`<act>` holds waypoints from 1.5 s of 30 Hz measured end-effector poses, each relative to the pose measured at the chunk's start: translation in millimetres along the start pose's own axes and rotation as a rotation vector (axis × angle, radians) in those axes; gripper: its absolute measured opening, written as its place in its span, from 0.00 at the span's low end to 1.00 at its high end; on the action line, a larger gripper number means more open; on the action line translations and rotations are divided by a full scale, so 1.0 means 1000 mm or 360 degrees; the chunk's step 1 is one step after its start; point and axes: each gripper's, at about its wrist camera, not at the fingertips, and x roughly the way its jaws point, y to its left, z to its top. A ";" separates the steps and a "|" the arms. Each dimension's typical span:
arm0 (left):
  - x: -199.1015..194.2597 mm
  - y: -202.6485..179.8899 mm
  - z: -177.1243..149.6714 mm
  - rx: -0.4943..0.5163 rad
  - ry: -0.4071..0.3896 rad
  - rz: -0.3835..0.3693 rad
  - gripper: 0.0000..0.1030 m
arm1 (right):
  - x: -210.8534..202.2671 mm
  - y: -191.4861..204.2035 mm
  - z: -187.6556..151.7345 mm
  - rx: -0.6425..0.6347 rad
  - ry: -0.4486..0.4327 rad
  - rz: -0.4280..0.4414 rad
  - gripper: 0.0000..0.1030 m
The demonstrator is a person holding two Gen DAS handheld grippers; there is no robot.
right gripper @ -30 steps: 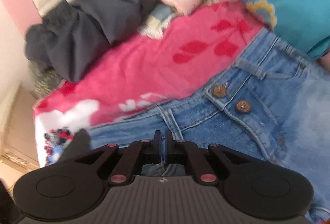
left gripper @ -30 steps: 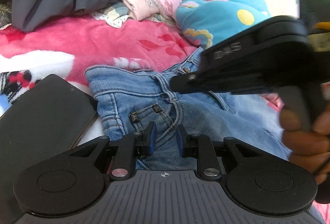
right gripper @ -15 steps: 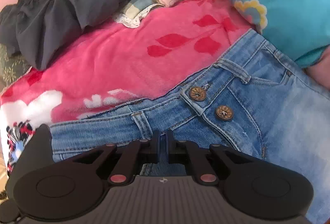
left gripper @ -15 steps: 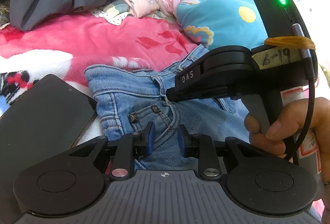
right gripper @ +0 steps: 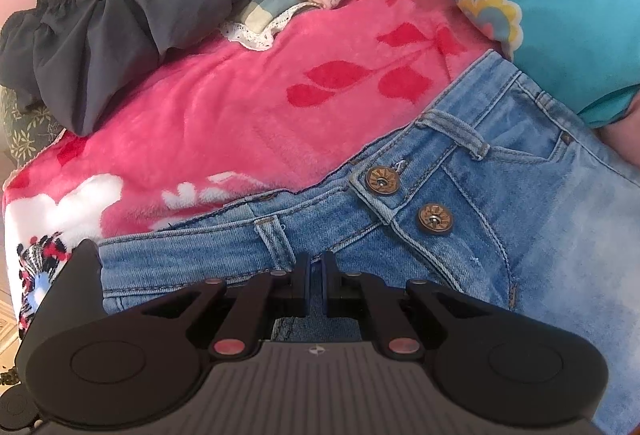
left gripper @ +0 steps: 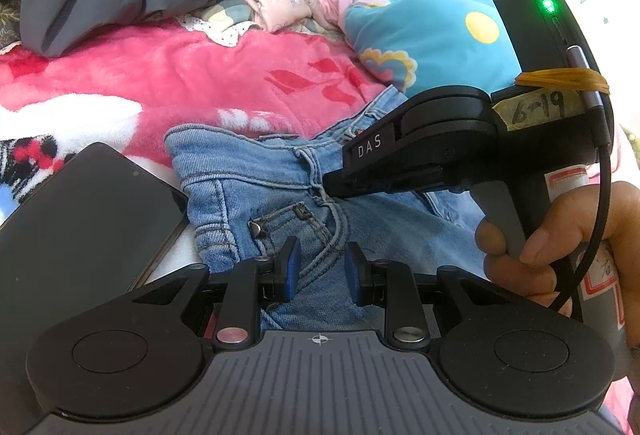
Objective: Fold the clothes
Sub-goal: 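Hold the jeans waistband with both grippers and pull it flat along the bed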
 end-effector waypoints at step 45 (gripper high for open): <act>-0.003 0.003 0.001 -0.0003 0.0001 -0.0029 0.25 | 0.005 0.001 0.000 0.0045 0.0019 -0.0015 0.04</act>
